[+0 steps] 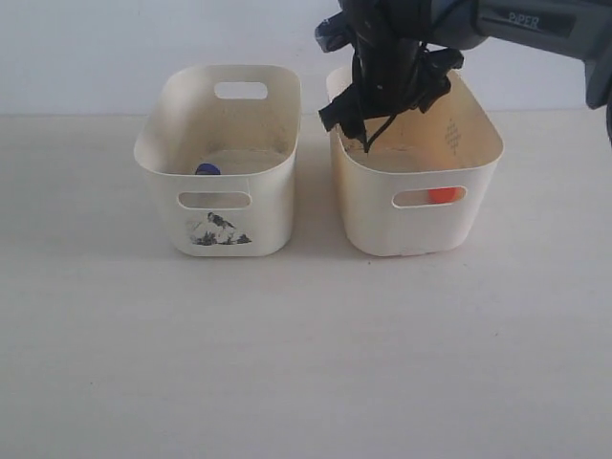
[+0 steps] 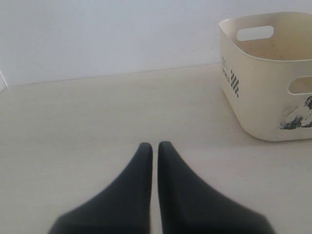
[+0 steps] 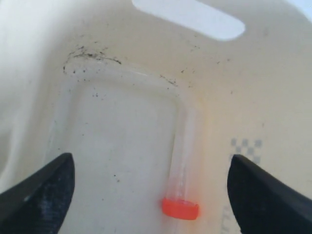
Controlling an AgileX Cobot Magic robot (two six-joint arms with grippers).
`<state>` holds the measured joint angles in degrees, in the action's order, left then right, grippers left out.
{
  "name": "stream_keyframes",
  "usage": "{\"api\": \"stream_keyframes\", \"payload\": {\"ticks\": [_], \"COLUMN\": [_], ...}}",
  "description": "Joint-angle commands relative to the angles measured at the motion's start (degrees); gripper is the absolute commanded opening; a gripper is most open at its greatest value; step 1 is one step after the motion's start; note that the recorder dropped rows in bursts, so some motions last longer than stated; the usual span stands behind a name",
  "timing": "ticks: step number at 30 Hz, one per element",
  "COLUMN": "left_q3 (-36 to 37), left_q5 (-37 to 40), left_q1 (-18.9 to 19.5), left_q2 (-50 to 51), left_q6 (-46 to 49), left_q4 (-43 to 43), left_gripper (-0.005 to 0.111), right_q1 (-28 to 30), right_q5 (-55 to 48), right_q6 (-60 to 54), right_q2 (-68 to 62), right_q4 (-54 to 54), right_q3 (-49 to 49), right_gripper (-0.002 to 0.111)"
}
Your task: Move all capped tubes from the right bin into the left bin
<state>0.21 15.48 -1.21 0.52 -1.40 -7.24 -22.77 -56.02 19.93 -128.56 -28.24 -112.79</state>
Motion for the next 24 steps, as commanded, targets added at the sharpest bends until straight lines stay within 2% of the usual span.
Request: {"api": "stream_keyframes", "payload": {"ticks": [1, 8, 24], "left_q3": [-0.2, -0.2, -0.2], "left_q5": [-0.5, -0.5, -0.5], "left_q1": [0.1, 0.1, 0.1], "left_q2": [-0.1, -0.1, -0.1], "left_q6": [-0.7, -0.7, -0.7], "left_q4": [0.6, 0.6, 0.6], "left_gripper": [0.004, 0.004, 0.004], "right_q1": [0.5, 0.5, 3.4], "right_q5": [0.7, 0.1, -3.0], "right_q6": [1.5, 4.4, 6.5], "right_q2": [1.8, 1.8, -1.0], "right_q4": [-2.0, -2.9, -2.2], "right_q3": [0.1, 0.1, 0.1], "right_gripper": [0.079, 0.059, 0.058]}}
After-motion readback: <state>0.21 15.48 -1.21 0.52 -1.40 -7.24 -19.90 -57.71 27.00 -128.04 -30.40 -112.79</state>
